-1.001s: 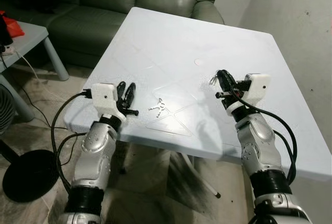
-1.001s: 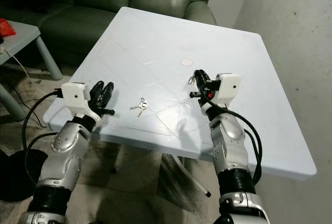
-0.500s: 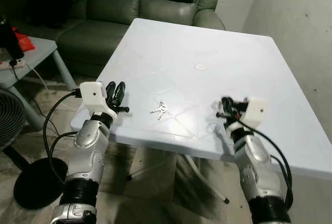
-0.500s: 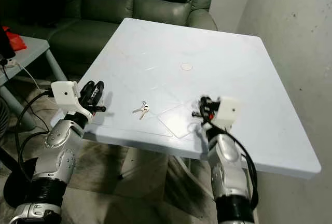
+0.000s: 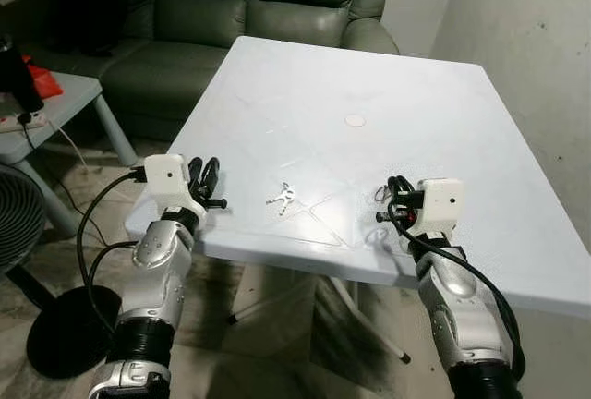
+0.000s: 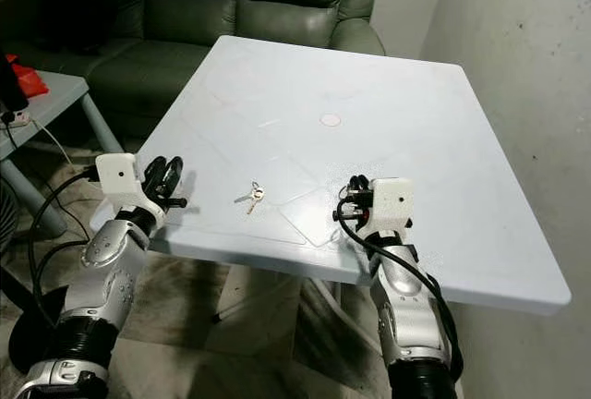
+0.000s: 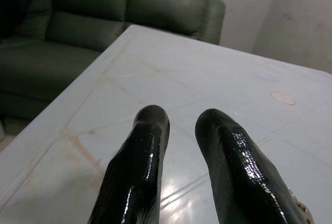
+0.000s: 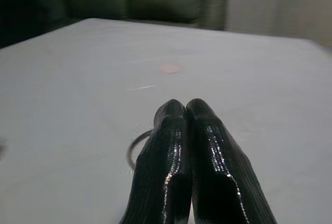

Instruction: Hang keys on a hook

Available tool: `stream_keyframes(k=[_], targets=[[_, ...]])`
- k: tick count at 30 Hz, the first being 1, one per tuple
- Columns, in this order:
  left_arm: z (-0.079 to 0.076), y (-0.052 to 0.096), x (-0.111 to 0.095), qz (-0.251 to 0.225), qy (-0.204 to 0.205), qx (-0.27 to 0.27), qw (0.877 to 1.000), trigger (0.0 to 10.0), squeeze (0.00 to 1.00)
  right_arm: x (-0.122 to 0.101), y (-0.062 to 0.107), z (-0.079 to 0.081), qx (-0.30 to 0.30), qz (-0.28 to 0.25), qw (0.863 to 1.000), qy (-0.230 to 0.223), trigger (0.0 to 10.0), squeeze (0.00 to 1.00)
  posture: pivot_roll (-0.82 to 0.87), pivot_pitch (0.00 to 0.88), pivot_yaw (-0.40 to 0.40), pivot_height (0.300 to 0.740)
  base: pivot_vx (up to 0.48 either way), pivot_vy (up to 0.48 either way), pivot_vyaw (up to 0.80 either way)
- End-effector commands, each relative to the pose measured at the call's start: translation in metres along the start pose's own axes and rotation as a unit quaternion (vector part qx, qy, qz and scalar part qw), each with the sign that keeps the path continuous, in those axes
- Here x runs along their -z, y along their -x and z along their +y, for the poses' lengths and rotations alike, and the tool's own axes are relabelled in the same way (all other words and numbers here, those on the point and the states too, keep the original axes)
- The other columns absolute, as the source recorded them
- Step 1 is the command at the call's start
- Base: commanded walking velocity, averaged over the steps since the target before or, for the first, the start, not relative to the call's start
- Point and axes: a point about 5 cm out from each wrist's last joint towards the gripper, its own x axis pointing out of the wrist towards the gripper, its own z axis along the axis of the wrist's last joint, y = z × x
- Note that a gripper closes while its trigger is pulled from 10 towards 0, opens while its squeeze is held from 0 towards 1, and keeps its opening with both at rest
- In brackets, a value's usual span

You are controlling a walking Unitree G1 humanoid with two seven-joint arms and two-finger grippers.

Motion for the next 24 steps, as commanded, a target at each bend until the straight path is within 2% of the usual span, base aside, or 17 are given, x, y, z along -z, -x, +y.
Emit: stream_keyframes(k=[1,4,12,20,24], targets=[[-0.001,-0.004,-0.008,-0.016,-0.011,0.007,1.0,10.0,0.0,-0.005,-0.002,-0.004,0.003,-0.012,1.0,0.01,10.0,0.0,-0.08,0.0,-0.014,0.74,0.0,0.0,-0.62],[0.004,-0.005,-0.011,-0.02,-0.025,0.001,0.999,10.0,0.0,-0.008,-0.004,-0.007,0.01,-0.013,1.0,0.006,10.0,0.0,-0.08,0.0,-0.012,0.74,0.0,0.0,-0.64],[0.012,-0.008,-0.014,-0.018,-0.024,-0.009,1.0,10.0,0.0,-0.01,-0.006,-0.006,0.005,-0.019,1.0,0.021,10.0,0.0,-0.08,0.0,-0.014,0.74,0.0,0.0,-0.69],[0.012,-0.01,-0.014,-0.019,-0.009,-0.001,1.0,10.0,0.0,-0.008,-0.005,-0.007,0.008,-0.018,1.0,0.024,10.0,0.0,-0.07,0.0,-0.015,0.74,0.0,0.0,-0.71],[0.01,-0.01,-0.016,-0.023,0.015,0.01,1.0,10.0,0.0,-0.008,-0.004,-0.008,0.01,-0.018,1.0,0.023,10.0,0.0,-0.08,0.0,-0.014,0.74,0.0,0.0,-0.71]])
